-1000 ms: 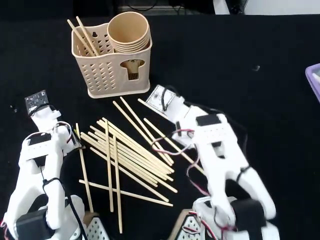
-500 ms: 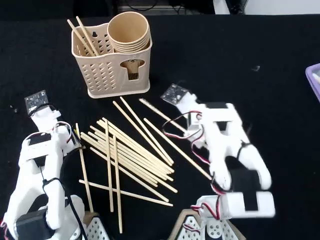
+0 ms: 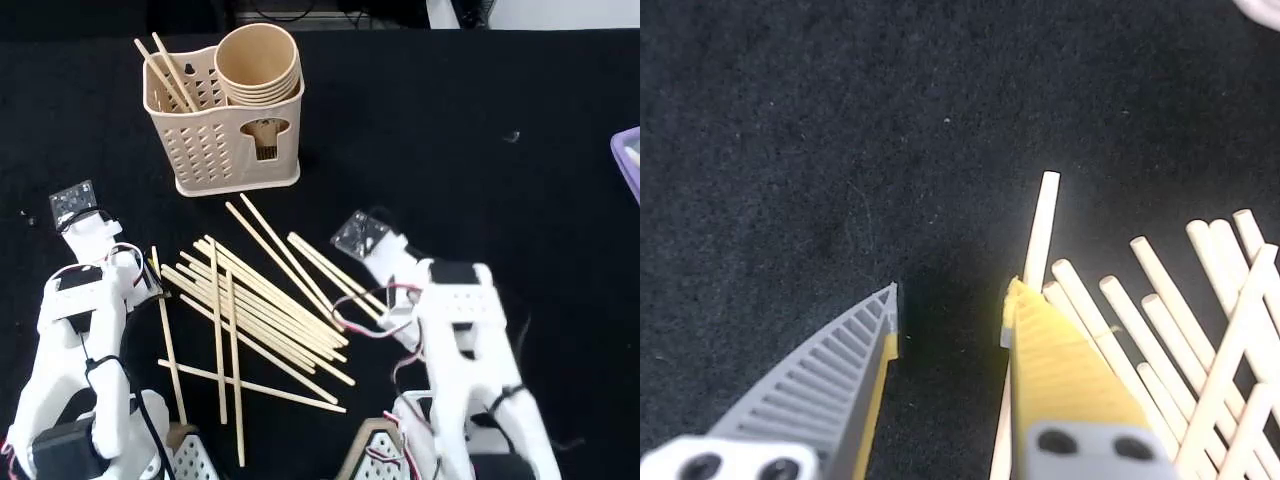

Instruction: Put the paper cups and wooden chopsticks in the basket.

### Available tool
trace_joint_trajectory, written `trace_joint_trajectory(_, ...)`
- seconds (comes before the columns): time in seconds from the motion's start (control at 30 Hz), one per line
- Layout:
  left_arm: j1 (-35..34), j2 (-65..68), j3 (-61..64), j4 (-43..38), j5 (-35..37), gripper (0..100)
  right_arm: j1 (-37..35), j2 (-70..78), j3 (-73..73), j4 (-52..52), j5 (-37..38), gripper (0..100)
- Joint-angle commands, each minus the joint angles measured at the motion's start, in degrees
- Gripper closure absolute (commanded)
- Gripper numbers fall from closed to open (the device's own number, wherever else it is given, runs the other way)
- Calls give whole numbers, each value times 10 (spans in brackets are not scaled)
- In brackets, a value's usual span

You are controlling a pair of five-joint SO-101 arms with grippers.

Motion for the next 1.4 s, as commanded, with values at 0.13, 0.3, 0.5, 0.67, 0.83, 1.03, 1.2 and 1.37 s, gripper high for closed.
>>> trace_joint_trajectory(0.13,0,-18,-6,-6,-4,823,-91,-49,19,-6,-55,750)
trace_joint_trajectory(0.3,0,-18,-5,-5,-4,823,-151,-18,19,-90,-126,805)
trace_joint_trajectory(0.5,0,-18,-5,-5,-4,823,-159,84,-13,-144,-133,832)
trace_joint_trajectory(0.67,0,-18,-5,-4,-4,823,-156,179,-72,-145,-133,832)
trace_joint_trajectory(0.83,0,-18,-5,-4,-4,823,-156,250,-116,-142,-133,836)
trace_joint_trajectory(1.03,0,-18,-6,-4,-4,823,-156,259,-119,-120,-105,974)
trace_joint_trajectory(1.2,0,-18,-6,-4,-4,823,-156,209,-119,-76,-105,988)
trace_joint_trajectory(1.37,0,-18,-6,-3,-4,823,-156,91,-123,-20,-105,988)
